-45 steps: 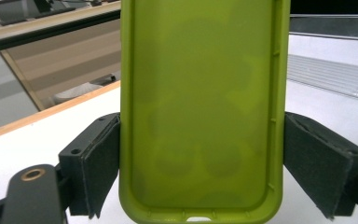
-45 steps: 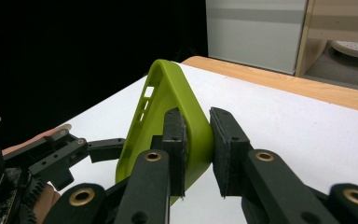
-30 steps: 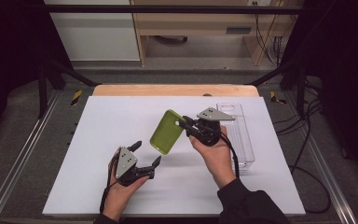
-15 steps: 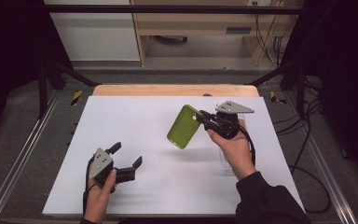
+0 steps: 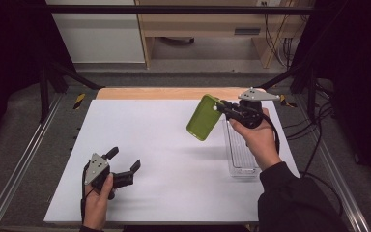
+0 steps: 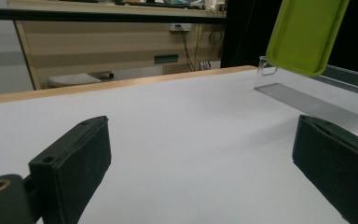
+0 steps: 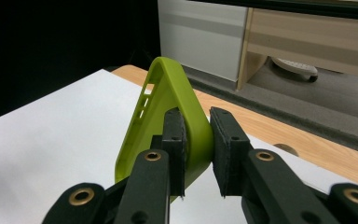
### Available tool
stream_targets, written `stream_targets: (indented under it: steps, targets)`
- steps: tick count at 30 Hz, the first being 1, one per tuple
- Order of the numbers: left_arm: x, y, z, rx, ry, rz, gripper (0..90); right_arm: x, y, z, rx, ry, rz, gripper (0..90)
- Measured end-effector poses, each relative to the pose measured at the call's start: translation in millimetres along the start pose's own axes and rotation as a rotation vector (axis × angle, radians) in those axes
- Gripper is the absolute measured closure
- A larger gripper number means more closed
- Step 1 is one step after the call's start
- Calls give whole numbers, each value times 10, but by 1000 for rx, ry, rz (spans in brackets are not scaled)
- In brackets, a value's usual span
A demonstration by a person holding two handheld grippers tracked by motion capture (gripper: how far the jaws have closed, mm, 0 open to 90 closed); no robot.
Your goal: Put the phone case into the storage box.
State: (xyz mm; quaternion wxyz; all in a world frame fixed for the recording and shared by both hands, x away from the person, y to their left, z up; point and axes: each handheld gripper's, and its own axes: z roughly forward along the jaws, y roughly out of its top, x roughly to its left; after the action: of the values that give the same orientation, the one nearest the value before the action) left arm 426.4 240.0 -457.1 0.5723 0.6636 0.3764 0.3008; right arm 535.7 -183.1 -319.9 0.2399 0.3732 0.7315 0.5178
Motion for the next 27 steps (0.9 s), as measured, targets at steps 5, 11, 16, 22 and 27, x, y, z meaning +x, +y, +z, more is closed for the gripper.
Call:
stream_targets:
  steps: [5, 11, 16, 22, 27]
  targets:
    - [6, -15, 10, 5, -23, -8, 40, -105, 37, -25, 14, -22, -25, 766]
    - [16, -20, 8, 8, -22, -8, 41, -147, 121, -128, 24, -36, -54, 766]
    - [4, -31, 20, 18, -16, 8, 40, -200, 235, -206, 17, -47, -68, 766]
    - [1, -21, 5, 9, -18, 12, 40, -281, 327, -298, 35, -82, -91, 766]
    - [-1, -26, 10, 13, -26, 8, 40, -364, 375, -397, 37, -112, -115, 766]
